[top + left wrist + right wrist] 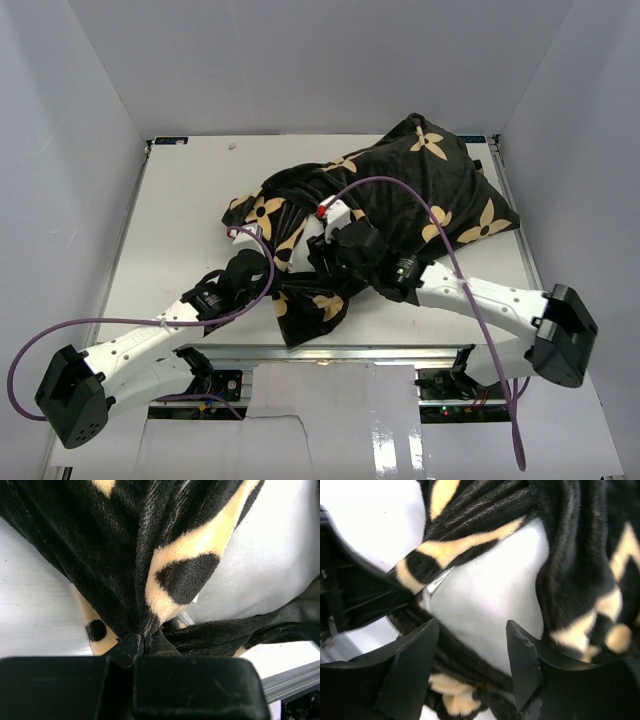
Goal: Remove the pillowcase from the pillow
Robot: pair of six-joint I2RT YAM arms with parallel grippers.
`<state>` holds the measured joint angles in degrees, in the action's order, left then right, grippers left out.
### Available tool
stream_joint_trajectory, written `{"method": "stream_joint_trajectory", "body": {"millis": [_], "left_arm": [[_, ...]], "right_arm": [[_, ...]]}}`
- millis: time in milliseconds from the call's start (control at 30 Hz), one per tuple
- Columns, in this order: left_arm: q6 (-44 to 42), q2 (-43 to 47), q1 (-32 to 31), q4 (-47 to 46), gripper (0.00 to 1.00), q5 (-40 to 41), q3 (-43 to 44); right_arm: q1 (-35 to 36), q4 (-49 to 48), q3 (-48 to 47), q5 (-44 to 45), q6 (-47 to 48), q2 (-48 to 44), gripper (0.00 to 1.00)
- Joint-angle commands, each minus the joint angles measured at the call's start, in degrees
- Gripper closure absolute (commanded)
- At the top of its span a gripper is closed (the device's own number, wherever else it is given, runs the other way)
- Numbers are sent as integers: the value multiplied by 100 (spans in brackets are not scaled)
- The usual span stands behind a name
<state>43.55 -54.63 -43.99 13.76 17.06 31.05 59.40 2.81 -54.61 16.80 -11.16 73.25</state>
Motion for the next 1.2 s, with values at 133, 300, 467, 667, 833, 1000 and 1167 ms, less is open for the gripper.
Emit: {"method": "stream_joint_trajectory", "body": {"millis": [133,300,467,667,833,1000,1167], "left_arm": [[92,181,22,83,100,8,-195],[119,216,22,118,100,61,-187],[303,251,22,294,100,271,-248],[181,330,22,259,100,61,-319],[56,234,22,172,100,-150,-494],[145,58,13,-189,100,-142,-854],[171,-267,-5,-566,100,-211,-1048]], "right_arm": [[11,-676,-454,298,378,1102,28],[19,-861,-208,411,360,1568,25],[-349,-914,-181,1573,9,1824,65],[-1131,-818,-936,993,104,1956,92],[-1789,70,-2612,564,448,2377,92],[-2090,694,-3669,96,518,2825,92],[-2222,1204,-4732,-97,685,3414,92]]}}
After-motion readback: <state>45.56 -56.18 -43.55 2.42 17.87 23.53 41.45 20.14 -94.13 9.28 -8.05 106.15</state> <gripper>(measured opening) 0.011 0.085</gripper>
